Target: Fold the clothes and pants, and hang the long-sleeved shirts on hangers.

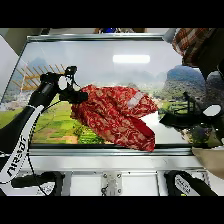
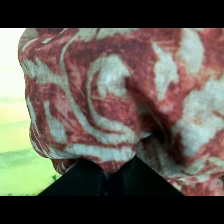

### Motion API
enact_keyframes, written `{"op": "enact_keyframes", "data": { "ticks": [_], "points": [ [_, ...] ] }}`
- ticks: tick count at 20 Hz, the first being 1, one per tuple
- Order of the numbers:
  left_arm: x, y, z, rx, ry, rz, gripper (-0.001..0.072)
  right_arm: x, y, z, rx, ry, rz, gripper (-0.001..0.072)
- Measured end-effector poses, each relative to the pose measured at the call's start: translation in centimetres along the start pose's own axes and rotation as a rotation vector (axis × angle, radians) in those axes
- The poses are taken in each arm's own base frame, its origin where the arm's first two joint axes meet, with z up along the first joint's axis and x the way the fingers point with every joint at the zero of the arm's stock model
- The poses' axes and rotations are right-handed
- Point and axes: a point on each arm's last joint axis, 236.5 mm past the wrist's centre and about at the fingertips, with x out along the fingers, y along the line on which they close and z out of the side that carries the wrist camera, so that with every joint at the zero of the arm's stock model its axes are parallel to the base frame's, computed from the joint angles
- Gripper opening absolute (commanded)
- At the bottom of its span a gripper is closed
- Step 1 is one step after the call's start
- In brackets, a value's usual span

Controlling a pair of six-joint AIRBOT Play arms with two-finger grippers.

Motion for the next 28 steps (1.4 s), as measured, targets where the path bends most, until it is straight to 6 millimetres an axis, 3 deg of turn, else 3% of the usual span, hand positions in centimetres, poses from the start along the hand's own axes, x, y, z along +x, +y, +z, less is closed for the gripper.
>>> {"op": "enact_keyframes", "data": {
  "ticks": [7,8,9,10,11,13,15,17,18,20,22,23,25,26,28],
  "points": [
    [0.0,0.4,0.5,-0.010,-0.017,-0.001,0.0022,5.9,2.8,-6.9,-0.106,0.297,0.040,0.0623],
    [0.0,0.4,0.5,-0.011,-0.018,-0.001,0.0022,6.4,3.1,-7.6,-0.120,0.328,0.042,0.0534],
    [0.0,0.4,0.5,-0.011,-0.018,-0.001,0.0022,6.9,3.4,-8.2,-0.134,0.353,0.043,0.0340],
    [0.0,0.4,0.5,-0.011,-0.018,-0.001,0.0022,7.1,3.6,-8.6,-0.145,0.368,0.043,0.0060],
    [0.0,0.4,0.5,-0.011,-0.017,-0.001,0.0023,7.3,3.7,-8.8,-0.152,0.379,0.043,0.0015],
    [-0.2,0.3,0.6,-0.011,-0.018,-0.001,0.0022,7.1,4.1,-8.5,-0.183,0.372,0.045,0.0015],
    [-1.9,-0.2,2.1,-0.006,-0.062,-0.012,0.0022,5.4,5.1,-5.9,-0.236,0.294,0.046,0.0014],
    [-6.2,-1.5,5.4,0.007,-0.183,-0.044,0.0022,1.3,7.2,-0.3,-0.304,0.121,0.045,0.0014],
    [-9.8,-2.5,7.4,0.017,-0.275,-0.069,0.0022,-1.8,8.6,2.8,-0.334,0.012,0.039,0.0015],
    [-18.3,-4.7,10.7,0.042,-0.477,-0.129,0.0023,-10.5,12.3,8.6,-0.394,-0.254,0.029,0.0014],
    [-28.1,-6.9,12.0,0.076,-0.694,-0.205,0.0022,-19.7,16.5,11.5,-0.456,-0.497,0.032,0.0014],
    [-33.0,-8.0,11.8,0.094,-0.803,-0.249,0.0022,-24.4,18.7,11.8,-0.489,-0.614,0.042,0.0014],
    [-41.0,-9.6,10.1,0.127,-0.990,-0.338,0.0022,-32.0,22.5,10.7,-0.549,-0.799,0.073,0.0014],
    [-44.1,-10.2,8.9,0.140,-1.068,-0.380,0.0022,-35.2,24.0,9.8,-0.573,-0.883,0.089,0.0015],
    [-48.9,-10.7,6.6,0.159,-1.199,-0.455,0.0022,-39.4,25.9,7.7,-0.598,-0.996,0.114,0.0014]
  ]
}}
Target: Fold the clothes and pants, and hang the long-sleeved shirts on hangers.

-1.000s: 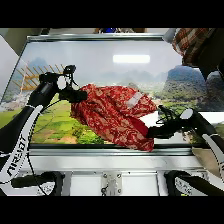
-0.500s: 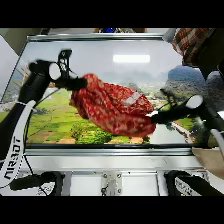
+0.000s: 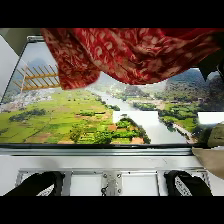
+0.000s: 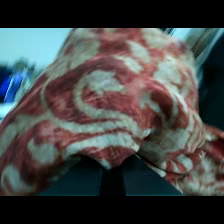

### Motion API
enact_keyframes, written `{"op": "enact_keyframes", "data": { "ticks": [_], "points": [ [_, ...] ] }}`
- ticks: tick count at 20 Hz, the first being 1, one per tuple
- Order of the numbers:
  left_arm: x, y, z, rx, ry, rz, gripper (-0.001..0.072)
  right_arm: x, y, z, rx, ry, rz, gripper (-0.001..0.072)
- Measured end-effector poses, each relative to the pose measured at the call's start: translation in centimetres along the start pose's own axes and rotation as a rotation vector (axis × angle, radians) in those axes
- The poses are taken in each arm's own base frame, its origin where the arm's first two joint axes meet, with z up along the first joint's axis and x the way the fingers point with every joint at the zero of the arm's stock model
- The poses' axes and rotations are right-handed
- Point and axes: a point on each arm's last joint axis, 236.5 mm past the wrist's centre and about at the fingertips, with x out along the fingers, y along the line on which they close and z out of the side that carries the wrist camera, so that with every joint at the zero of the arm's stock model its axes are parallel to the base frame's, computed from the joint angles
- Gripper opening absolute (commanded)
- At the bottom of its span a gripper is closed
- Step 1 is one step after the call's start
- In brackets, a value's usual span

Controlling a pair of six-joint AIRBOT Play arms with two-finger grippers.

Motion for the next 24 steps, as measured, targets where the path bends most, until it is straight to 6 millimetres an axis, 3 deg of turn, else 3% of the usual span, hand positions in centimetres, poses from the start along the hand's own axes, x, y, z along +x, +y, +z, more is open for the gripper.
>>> {"op": "enact_keyframes", "data": {
  "ticks": [3,6,9,14,17,20,22,24],
  "points": [
    [-2.5,-0.7,1.7,0.005,-0.097,-0.029,0.0022,-2.7,1.1,2.2,-0.012,-0.081,-0.015,0.0015],
    [-0.7,1.8,-1.2,-0.018,-0.045,0.030,0.0022,-2.9,-0.6,2.4,0.006,-0.084,-0.092,0.0014],
    [4.3,4.2,-7.5,-0.082,0.106,0.072,0.0022,-1.5,-3.8,1.6,0.028,-0.039,-0.185,0.0014],
    [12.6,2.5,-16.5,-0.156,0.319,-0.013,0.0022,2.1,-9.0,-0.1,0.040,0.040,-0.307,0.0014],
    [14.1,2.4,-24.2,-0.170,0.550,-0.010,0.0022,3.7,-10.9,-1.3,0.042,0.086,-0.344,0.0015],
    [12.4,3.3,-33.4,-0.186,0.801,0.024,0.0036,5.3,-12.1,-3.0,0.057,0.149,-0.355,0.0014],
    [10.3,4.2,-39.6,-0.205,0.956,0.056,0.0653,6.3,-12.8,-4.5,0.069,0.205,-0.359,0.0014],
    [8.3,4.9,-44.1,-0.242,1.065,0.081,0.0621,7.4,-13.1,-6.0,0.081,0.260,-0.350,0.0014]
  ]
}}
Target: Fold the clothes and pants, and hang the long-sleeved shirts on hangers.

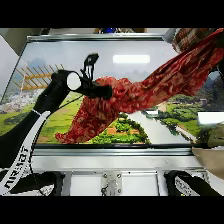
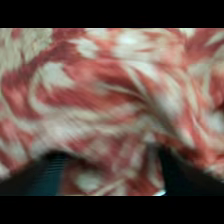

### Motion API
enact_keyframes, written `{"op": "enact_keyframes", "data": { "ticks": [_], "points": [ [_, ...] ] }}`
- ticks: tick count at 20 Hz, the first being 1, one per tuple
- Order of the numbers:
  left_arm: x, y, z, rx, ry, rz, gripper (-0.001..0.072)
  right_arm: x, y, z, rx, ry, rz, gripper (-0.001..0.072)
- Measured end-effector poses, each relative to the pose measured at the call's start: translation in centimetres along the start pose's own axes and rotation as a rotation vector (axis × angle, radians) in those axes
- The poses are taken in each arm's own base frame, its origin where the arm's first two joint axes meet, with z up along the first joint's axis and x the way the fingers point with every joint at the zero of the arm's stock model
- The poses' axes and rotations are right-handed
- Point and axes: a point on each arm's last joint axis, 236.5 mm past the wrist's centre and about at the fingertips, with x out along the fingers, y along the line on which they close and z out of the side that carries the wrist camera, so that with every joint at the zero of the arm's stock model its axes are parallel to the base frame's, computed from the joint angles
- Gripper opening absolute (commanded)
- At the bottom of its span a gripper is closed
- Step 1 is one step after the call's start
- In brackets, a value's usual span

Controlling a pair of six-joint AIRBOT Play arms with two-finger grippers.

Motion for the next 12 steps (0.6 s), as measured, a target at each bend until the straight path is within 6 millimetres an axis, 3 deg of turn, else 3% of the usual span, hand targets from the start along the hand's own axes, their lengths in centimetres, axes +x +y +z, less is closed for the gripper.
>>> {"op": "enact_keyframes", "data": {
  "ticks": [2,3,5,7,9,12],
  "points": [
    [0.6,0.8,-1.1,-0.050,0.022,-0.018,0.0621,1.5,0.8,-1.1,-0.008,0.052,0.022,0.0014],
    [-0.2,1.0,-0.5,-0.072,-0.004,-0.030,0.0621,2.1,1.7,-1.5,-0.018,0.072,0.042,0.0014],
    [-3.7,1.7,2.0,-0.102,-0.102,-0.054,0.0621,2.9,4.7,-2.2,-0.046,0.099,0.108,0.0014],
    [-8.6,3.0,4.9,-0.118,-0.229,-0.054,0.0620,3.3,9.5,-3.3,-0.070,0.135,0.215,0.0014],
    [-14.0,5.0,6.8,-0.136,-0.351,-0.033,0.0621,3.3,15.8,-5.1,-0.098,0.182,0.347,0.0015],
    [-20.6,8.5,7.2,-0.184,-0.486,0.025,0.0620,3.1,25.8,-9.3,-0.175,0.271,0.533,0.0016]
  ]
}}
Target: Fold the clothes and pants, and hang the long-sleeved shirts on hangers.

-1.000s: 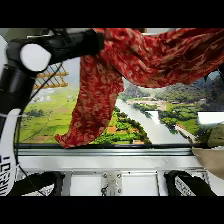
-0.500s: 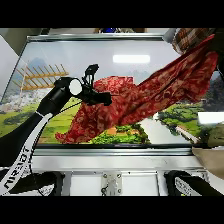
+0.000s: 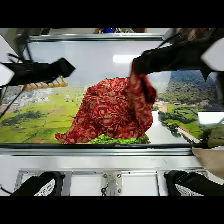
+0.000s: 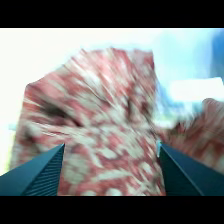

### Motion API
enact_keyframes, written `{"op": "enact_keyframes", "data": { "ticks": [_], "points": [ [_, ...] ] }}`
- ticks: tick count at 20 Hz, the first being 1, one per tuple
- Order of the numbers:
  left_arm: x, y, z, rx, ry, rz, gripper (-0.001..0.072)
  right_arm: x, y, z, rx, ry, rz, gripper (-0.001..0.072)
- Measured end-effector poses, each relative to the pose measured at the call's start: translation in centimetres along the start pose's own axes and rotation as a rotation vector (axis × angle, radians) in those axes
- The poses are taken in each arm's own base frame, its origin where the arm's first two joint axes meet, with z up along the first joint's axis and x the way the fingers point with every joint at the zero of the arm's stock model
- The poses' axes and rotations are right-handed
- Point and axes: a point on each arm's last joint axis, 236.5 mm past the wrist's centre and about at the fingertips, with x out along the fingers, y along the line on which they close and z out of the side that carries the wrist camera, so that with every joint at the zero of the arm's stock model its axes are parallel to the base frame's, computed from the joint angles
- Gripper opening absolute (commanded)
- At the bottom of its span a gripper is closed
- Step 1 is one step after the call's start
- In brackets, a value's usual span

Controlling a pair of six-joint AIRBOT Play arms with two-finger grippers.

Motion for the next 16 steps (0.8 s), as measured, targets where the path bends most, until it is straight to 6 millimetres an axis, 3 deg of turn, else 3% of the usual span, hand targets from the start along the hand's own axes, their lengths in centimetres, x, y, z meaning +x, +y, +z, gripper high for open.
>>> {"op": "enact_keyframes", "data": {
  "ticks": [2,3,5,8,10,12,16],
  "points": [
    [-2.6,2.3,0.4,-0.032,-0.043,0.045,0.0621,4.1,6.0,-2.3,-0.060,0.079,0.104,0.0025],
    [-3.6,3.4,0.1,-0.048,-0.054,0.067,0.0621,6.1,8.7,-3.8,-0.091,0.117,0.146,0.0079],
    [-4.8,5.2,-1.3,-0.077,-0.053,0.103,0.0621,9.5,12.7,-6.7,-0.145,0.186,0.201,0.0713],
    [-5.6,7.1,-3.8,-0.110,-0.037,0.138,0.0621,11.9,15.6,-9.3,-0.197,0.240,0.238,0.0715],
    [-5.5,7.7,-6.0,-0.121,-0.006,0.148,0.0621,11.7,15.1,-8.8,-0.221,0.218,0.212,0.0715],
    [-4.8,7.9,-8.6,-0.124,0.047,0.146,0.0620,10.1,13.0,-7.0,-0.232,0.174,0.157,0.0715],
    [-1.2,6.9,-16.1,-0.067,0.234,0.117,0.0620,5.2,6.3,-4.3,-0.194,0.133,0.016,0.0714]
  ]
}}
